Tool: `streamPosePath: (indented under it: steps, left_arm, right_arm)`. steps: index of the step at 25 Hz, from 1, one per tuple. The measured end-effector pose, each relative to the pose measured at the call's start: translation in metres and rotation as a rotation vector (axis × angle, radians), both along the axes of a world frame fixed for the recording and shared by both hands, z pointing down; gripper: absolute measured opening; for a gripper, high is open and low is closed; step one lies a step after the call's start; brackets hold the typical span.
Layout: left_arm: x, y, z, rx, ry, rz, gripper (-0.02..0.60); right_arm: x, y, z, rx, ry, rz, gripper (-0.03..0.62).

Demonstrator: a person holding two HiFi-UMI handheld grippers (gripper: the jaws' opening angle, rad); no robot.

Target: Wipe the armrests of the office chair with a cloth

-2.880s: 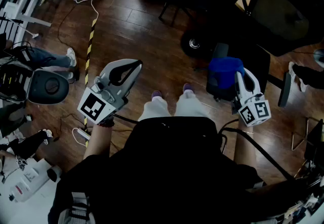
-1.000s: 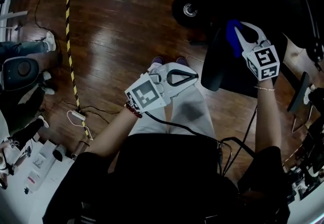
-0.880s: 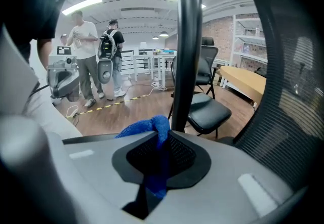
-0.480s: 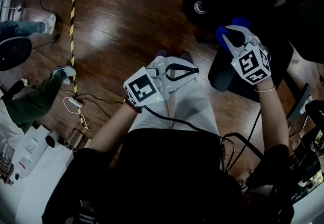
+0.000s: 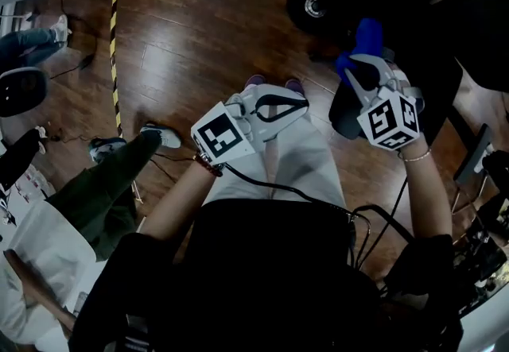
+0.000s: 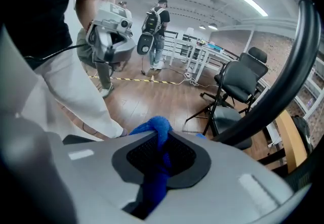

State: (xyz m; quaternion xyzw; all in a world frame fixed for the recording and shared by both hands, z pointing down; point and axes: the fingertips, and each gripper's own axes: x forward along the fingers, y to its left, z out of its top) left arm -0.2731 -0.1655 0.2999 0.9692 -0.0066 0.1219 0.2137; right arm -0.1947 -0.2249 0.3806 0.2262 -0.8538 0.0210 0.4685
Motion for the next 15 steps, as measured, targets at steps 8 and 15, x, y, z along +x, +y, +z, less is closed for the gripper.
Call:
streamPosePath:
  steps: [8,15]
  left_arm:
    - [-0.005,0.005,-0.009,0.01,0.0,-0.019,0.006]
    - [0.002,0.011,-0.016,-0.056,0.049,-0.043,0.006]
  right_arm:
    - [-0.05,0.099,0.001,-0.063,-0.063,-0.105,0.035]
    - [-0.068,0.162,0.001,-0.081,-0.068,-0.138,0.037]
